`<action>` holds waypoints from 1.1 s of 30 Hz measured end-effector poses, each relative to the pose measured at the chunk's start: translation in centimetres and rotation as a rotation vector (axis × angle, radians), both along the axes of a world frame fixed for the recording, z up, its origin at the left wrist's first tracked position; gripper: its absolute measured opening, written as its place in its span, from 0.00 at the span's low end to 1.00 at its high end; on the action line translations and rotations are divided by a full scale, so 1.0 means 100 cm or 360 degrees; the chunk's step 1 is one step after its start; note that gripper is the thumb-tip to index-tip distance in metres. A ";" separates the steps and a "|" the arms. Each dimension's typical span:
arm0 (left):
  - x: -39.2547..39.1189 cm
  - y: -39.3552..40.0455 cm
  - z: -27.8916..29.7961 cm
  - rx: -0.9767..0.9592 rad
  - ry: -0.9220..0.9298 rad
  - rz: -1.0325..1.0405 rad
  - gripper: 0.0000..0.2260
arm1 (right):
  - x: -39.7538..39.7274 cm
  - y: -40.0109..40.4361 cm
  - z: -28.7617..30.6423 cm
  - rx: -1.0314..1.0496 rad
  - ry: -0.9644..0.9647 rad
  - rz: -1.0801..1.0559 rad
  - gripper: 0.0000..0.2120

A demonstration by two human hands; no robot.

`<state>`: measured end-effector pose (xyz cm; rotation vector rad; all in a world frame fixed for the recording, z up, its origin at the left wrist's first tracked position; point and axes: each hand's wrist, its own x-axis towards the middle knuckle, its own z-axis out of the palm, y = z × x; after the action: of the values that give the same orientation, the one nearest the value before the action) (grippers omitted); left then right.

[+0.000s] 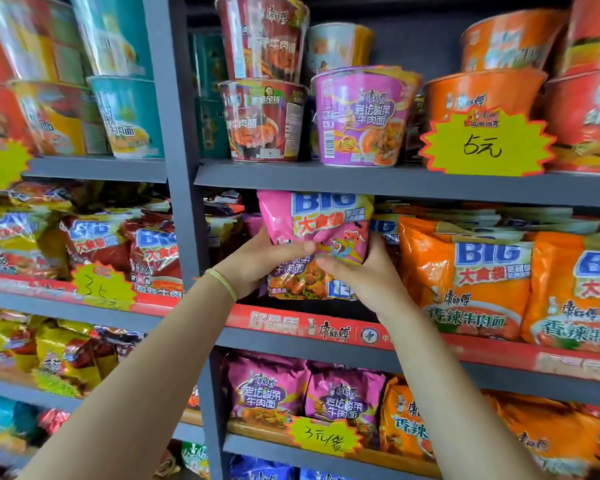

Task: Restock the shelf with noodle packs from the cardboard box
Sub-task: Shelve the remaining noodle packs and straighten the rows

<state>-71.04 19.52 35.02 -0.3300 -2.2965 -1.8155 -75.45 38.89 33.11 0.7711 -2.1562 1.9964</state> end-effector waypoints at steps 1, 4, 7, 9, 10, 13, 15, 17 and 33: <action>-0.008 0.001 -0.007 -0.0043 -0.0041 -0.0046 0.30 | 0.001 0.001 -0.003 0.0077 0.0033 -0.0065 0.30; -0.022 0.005 -0.028 -0.0015 -0.0100 -0.0065 0.32 | -0.001 0.005 -0.017 0.0462 0.0075 -0.0358 0.41; -0.033 0.014 -0.042 0.0037 -0.0121 0.0080 0.40 | 0.007 0.006 -0.026 0.0647 0.0151 -0.0642 0.43; -0.040 0.025 -0.043 -0.0023 -0.0105 0.0092 0.37 | 0.018 0.006 -0.027 0.0660 0.0356 -0.0837 0.45; -0.045 0.029 -0.044 -0.0062 -0.0095 0.0087 0.33 | 0.021 0.006 -0.028 0.0689 0.0491 -0.0958 0.45; -0.047 0.043 -0.044 -0.0267 -0.0044 0.0167 0.31 | 0.023 0.011 -0.033 0.1013 0.0954 -0.1301 0.42; -0.047 0.051 -0.043 -0.0538 0.0002 0.0320 0.41 | 0.020 0.014 -0.035 0.1226 0.1191 -0.1337 0.33; -0.047 0.055 -0.043 -0.0890 -0.0031 0.0407 0.44 | 0.019 0.016 -0.033 0.1376 0.1240 -0.1248 0.28; -0.051 0.070 -0.034 -0.0637 -0.0217 0.0256 0.30 | -0.020 0.013 -0.030 0.1637 0.1209 -0.0898 0.61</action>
<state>-76.17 26.51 31.65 -0.0742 -2.6884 -1.3344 -77.44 40.21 30.12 0.6878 -2.3476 0.1685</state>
